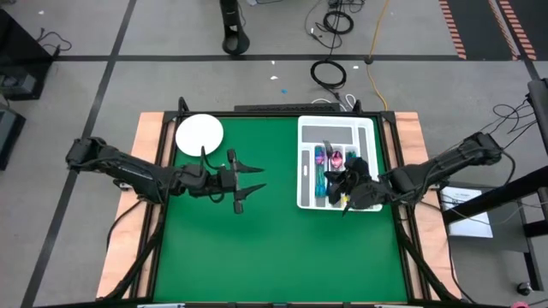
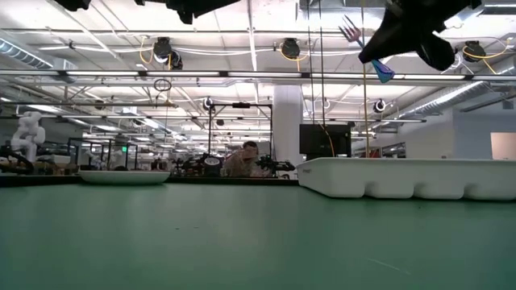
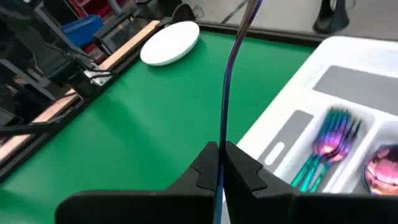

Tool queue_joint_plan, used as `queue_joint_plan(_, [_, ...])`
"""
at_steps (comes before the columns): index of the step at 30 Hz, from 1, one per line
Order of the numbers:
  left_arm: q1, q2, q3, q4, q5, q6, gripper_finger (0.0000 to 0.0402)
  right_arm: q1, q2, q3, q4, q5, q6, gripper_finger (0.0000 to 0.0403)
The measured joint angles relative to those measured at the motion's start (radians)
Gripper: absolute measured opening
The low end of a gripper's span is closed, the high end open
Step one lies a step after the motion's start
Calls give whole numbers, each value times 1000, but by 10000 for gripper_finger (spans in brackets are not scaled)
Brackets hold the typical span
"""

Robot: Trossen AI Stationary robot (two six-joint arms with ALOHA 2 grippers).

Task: Sort silverware
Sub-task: Put the blue fork into the white cutlery tray

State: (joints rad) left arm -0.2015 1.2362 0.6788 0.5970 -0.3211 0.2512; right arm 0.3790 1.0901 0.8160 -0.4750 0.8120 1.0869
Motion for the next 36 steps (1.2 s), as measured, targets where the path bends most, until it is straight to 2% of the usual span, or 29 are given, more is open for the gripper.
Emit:
queue_joint_plan(5, [34, -4, 0, -39, -12, 36, 192, -73, -66, -54, 48, -83, -12, 0])
queue_joint_plan(11, [90, -132, 0, -300, -118, 75, 192, -190, -83, -107, 213, -304, -130, 0])
queue_joint_plan(13, [98, -200, -9, -337, -87, 73, 193, -230, -82, -113, 215, -350, -142, 0])
queue_joint_plan(16, [102, -318, -76, -304, -4, 93, 193, -281, -86, -127, 211, -407, -145, 0])
queue_joint_plan(18, [110, -395, -142, -270, 10, 96, 192, -302, -89, -146, 216, -451, -142, 0])
queue_joint_plan(23, [134, -598, -269, -173, 10, 78, 192, -335, -89, -197, 223, -495, -53, 0])
queue_joint_plan(27, [136, -711, -301, -172, 52, 68, 192, -353, -88, -227, 228, -501, 39, 0])
queue_joint_plan(30, [136, -757, -315, -169, 108, 50, 192, -362, -68, -261, 251, -504, 144, 0])
queue_joint_plan(36, [136, -773, -320, -172, 116, 42, 192, -379, -3, -291, 270, -505, 234, 0])
